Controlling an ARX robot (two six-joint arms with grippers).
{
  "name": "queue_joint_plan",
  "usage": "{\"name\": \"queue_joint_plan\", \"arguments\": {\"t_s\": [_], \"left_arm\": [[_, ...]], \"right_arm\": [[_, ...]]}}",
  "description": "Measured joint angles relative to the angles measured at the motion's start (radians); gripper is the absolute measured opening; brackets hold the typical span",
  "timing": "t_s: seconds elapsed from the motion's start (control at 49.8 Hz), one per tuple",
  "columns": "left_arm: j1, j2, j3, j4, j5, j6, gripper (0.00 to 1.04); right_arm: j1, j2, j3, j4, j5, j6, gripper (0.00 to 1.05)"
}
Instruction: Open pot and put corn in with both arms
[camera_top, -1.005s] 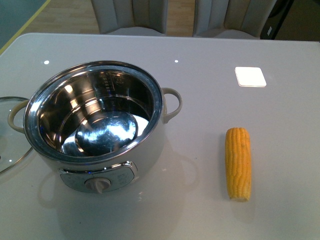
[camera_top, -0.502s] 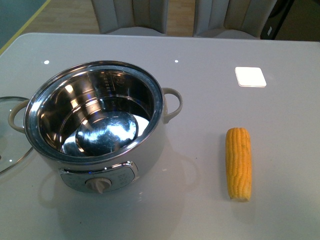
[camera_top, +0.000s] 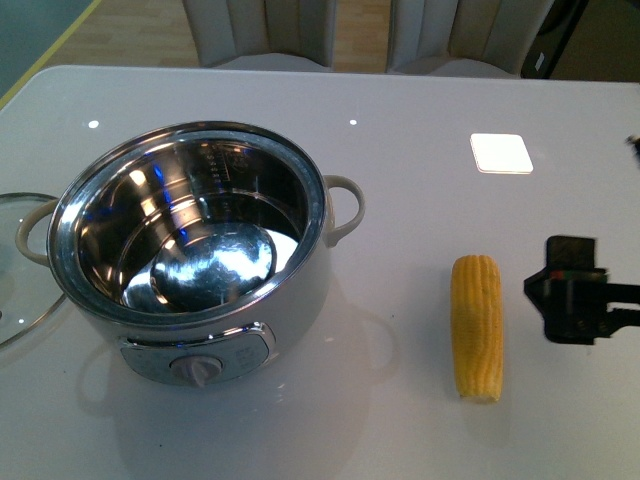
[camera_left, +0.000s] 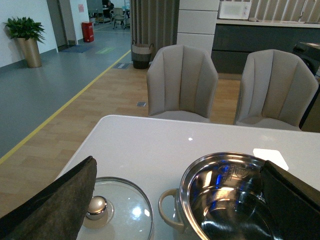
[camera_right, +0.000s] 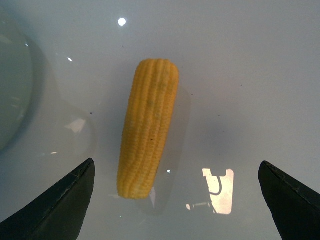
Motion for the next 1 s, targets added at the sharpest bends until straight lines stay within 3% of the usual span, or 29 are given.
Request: {"name": "queue_joint_plan", "arguments": {"t_s": [0.462, 0.703, 1.005], "left_arm": [[0.0, 0.0, 0.0, 0.0, 0.0, 0.0, 0.98], [0.0, 0.0, 0.0, 0.0, 0.0, 0.0, 0.98], [0.0, 0.0, 0.0, 0.0, 0.0, 0.0, 0.98]], "right_arm": [[0.066, 0.502, 0.195, 0.118, 0.014, 0.026, 0.96], [0.071, 0.581, 0.237, 0.115, 0.011, 0.026, 0.96], [0.073, 0.59, 0.23, 0.108, -0.003, 0.05, 0.54]]}}
